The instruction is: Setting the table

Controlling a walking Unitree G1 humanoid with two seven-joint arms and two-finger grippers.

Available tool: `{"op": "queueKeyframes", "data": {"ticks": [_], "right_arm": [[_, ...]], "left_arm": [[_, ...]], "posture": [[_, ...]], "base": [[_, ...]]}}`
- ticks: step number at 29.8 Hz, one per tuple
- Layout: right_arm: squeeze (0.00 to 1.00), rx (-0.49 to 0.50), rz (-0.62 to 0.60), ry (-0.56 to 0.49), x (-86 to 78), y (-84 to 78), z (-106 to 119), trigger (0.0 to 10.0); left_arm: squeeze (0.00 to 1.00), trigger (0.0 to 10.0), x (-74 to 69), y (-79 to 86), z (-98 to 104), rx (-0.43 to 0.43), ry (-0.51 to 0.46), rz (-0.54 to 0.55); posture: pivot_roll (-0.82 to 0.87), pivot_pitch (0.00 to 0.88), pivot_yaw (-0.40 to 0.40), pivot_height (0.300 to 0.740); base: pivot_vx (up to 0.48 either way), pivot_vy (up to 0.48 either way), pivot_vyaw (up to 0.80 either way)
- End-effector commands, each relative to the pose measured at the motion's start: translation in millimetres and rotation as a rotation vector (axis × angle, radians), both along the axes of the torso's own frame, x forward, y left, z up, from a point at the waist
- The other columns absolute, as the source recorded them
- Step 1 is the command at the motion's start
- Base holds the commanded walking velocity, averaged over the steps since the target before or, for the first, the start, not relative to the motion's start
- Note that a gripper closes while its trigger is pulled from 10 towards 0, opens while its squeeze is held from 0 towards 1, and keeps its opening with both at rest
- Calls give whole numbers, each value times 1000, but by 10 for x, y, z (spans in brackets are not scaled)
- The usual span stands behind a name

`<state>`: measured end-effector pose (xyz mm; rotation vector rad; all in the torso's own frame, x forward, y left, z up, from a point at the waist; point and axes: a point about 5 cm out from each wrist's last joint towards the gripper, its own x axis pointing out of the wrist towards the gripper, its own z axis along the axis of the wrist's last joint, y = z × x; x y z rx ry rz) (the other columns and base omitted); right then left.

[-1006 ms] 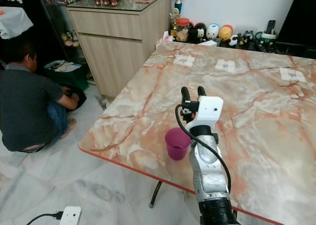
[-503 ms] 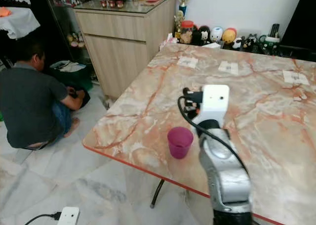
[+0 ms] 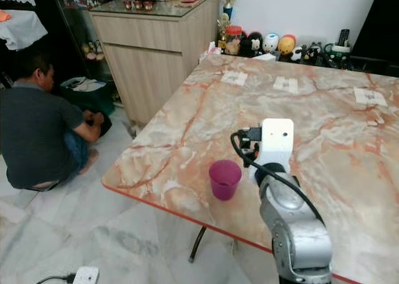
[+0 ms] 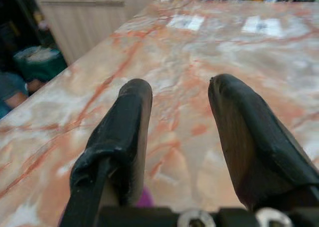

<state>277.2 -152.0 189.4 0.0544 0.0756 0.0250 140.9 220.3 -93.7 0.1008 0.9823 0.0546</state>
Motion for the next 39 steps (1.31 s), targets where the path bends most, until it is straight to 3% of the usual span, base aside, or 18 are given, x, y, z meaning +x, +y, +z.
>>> {"op": "queueKeyframes", "data": {"ticks": [1,5,8,12,14,22,32,39], "right_arm": [[0,39,17,-99,2,33,92,10000],[0,49,24,-189,7,80,116,10000],[0,3,-13,-213,-17,31,58,10000],[0,-66,-170,-248,-140,-217,-52,10000],[0,-72,-191,-259,-178,-265,-68,10000],[0,-85,-137,-254,-181,-187,-227,10000],[0,-81,-147,-273,-157,-181,-290,10000],[0,-89,-149,-279,-154,-184,-297,10000]], "left_arm": [[0,10000,-27,-9,-11,5,4,-6],[0,10000,-95,-23,-35,4,16,-2],[0,10000,-165,-13,-55,6,29,5],[0,10000,-350,71,-87,15,63,27],[0,10000,-364,96,-86,18,68,29],[0,10000,-384,186,-71,24,79,25],[0,10000,-137,162,-20,29,64,14],[0,10000,-56,80,-16,25,60,0]], "posture": [[-128,0,40,740],[-125,0,31,740],[-114,0,27,740],[-126,0,24,740],[-132,0,25,740],[-142,0,27,740],[-134,0,27,740],[-133,0,26,740]], "base": [[0,0,0],[0,0,0],[0,0,0],[0,0,0],[0,0,0],[0,0,0],[0,0,0],[0,0,0]]}}
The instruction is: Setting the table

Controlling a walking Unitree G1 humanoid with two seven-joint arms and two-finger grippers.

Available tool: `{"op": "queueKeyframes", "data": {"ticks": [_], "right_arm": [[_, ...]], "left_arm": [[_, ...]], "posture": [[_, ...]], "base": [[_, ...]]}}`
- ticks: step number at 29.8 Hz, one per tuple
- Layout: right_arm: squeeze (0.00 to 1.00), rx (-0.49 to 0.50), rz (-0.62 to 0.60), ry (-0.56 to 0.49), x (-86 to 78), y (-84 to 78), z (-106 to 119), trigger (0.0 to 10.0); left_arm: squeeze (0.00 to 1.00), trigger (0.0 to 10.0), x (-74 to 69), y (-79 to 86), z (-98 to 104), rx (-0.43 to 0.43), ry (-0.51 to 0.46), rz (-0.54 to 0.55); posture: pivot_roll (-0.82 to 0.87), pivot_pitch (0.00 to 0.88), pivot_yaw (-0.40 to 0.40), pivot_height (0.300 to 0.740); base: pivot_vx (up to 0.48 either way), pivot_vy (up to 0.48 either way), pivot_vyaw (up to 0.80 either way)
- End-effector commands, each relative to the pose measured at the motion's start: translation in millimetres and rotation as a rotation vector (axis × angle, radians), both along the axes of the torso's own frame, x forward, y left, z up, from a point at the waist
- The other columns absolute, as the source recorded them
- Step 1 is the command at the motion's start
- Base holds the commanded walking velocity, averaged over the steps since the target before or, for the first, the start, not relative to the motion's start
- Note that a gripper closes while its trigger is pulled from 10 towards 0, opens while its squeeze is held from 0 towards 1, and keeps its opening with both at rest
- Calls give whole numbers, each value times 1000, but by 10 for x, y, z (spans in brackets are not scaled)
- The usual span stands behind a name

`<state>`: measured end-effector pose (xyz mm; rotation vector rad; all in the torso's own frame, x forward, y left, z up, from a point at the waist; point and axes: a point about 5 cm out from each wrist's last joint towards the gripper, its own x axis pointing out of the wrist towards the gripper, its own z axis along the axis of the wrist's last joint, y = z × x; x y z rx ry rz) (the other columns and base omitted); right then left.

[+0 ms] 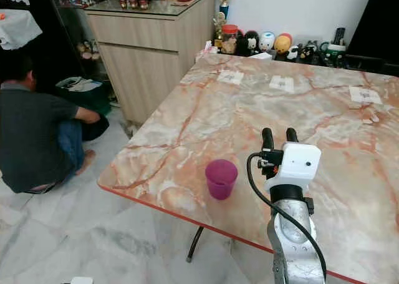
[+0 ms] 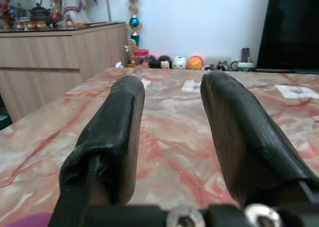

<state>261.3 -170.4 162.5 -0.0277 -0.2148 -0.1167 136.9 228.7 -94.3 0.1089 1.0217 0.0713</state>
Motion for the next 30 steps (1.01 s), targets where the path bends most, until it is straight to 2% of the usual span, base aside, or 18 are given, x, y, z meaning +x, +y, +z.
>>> {"op": "queueKeyframes", "data": {"ticks": [1,9,13,30], "right_arm": [[0,-4,-4,10,5,-2,-35,10000],[0,-15,-19,27,-4,-39,-97,10000],[0,-23,-19,37,-5,-54,-133,10000],[0,-34,-66,50,5,-154,-201,10000]], "left_arm": [[0,10000,-5,-13,-10,10,21,-13],[0,10000,-49,0,-21,11,29,-16],[0,10000,-10,-6,-10,11,23,-13],[0,10000,-23,9,-10,9,17,1]], "posture": [[-132,0,26,740],[-134,0,27,740],[-130,0,24,740],[-130,0,35,740]], "base": [[0,0,0],[0,0,0],[-255,0,0],[-260,0,0]]}}
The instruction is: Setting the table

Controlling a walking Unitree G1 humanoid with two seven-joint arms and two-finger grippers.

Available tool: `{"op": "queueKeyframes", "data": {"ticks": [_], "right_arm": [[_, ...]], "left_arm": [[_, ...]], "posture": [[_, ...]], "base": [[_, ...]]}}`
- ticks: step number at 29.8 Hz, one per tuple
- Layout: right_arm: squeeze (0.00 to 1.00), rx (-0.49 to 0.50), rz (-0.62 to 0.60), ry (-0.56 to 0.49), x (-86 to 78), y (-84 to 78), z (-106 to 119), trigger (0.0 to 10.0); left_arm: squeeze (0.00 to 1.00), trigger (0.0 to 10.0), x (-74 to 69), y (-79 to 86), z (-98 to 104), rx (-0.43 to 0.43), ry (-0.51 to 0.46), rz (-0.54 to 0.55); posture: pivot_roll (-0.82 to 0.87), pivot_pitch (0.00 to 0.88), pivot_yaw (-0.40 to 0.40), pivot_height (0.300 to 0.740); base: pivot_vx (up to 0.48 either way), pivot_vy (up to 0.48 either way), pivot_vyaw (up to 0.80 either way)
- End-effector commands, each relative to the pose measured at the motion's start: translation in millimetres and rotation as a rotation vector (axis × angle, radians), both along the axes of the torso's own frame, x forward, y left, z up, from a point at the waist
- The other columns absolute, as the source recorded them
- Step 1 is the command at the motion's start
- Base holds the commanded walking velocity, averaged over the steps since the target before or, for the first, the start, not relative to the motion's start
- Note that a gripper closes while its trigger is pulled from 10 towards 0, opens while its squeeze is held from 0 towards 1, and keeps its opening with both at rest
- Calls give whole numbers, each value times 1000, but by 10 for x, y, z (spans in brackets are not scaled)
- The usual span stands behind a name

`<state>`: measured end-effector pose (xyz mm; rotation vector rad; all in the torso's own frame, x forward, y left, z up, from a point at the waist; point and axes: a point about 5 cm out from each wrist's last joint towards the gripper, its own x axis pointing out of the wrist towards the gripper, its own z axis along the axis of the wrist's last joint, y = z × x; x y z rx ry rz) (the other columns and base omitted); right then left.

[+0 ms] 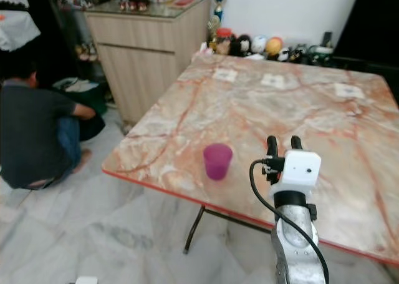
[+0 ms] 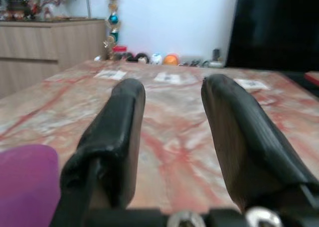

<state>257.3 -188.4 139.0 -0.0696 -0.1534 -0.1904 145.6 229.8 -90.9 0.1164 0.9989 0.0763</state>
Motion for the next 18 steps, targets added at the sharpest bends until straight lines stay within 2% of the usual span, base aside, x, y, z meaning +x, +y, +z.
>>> {"op": "queueKeyframes", "data": {"ticks": [1,7,12,16,17,18], "right_arm": [[0,-6,10,-12,52,19,35,10000],[0,-15,-13,-4,86,-39,30,10000],[0,26,-68,28,73,-145,-56,10000],[0,42,-161,143,-6,-293,-293,10000],[0,42,-161,143,-6,-293,-293,10000],[0,63,-209,203,-76,-378,-445,10000]], "left_arm": [[0,10000,-111,-3,-44,0,39,2],[0,10000,-111,-11,-45,-2,38,6],[0,10000,-113,-10,-46,-4,37,12],[0,10000,-118,-7,-47,-1,38,16],[0,10000,-118,-7,-47,-1,38,16],[0,10000,-119,-6,-48,1,39,16]], "posture": [[-132,0,34,740],[-125,0,28,740],[-124,0,26,740],[-123,0,21,740],[-123,0,21,740],[-126,0,20,740]], "base": [[-262,0,0],[-260,0,0],[-260,0,0],[-66,0,0],[0,0,0],[0,0,0]]}}
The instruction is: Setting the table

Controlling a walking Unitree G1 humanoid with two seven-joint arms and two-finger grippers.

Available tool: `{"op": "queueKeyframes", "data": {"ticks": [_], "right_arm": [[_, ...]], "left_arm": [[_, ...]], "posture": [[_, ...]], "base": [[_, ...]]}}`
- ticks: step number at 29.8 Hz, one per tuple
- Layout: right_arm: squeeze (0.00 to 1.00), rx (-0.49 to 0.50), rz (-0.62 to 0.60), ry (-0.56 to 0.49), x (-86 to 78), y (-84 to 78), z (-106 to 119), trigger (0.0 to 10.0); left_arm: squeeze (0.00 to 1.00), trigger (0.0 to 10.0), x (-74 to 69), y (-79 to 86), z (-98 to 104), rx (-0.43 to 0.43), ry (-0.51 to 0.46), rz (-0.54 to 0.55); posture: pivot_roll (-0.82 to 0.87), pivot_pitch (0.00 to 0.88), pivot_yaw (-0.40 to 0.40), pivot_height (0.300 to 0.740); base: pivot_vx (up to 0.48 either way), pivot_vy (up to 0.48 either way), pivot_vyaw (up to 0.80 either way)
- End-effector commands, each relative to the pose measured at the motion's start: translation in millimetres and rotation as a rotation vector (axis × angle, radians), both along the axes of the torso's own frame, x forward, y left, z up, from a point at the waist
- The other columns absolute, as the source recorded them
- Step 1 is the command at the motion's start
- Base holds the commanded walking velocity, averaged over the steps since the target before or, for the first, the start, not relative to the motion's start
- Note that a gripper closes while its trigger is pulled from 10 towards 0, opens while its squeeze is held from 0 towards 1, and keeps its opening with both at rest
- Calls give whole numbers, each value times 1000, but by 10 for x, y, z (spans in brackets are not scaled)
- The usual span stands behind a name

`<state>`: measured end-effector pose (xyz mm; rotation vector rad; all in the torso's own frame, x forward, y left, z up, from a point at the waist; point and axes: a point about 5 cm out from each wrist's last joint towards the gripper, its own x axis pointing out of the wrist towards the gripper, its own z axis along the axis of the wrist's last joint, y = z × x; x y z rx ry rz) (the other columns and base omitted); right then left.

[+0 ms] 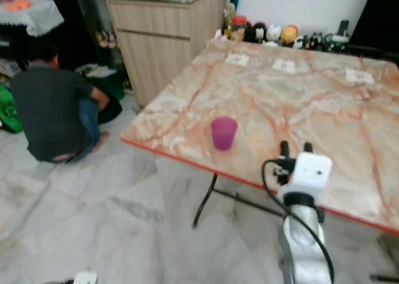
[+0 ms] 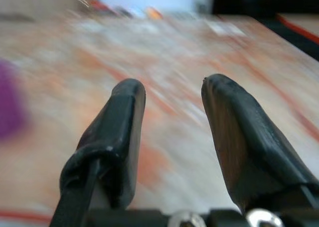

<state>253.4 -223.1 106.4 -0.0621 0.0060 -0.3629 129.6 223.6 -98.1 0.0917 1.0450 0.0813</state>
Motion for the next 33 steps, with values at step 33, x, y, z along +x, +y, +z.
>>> {"op": "queueKeyframes", "data": {"ticks": [33], "right_arm": [[0,104,278,1061,-803,179,-1930,10000]], "left_arm": [[0,10000,69,134,63,36,-60,56]], "posture": [[-76,0,24,740]], "base": [[0,0,-155]]}}
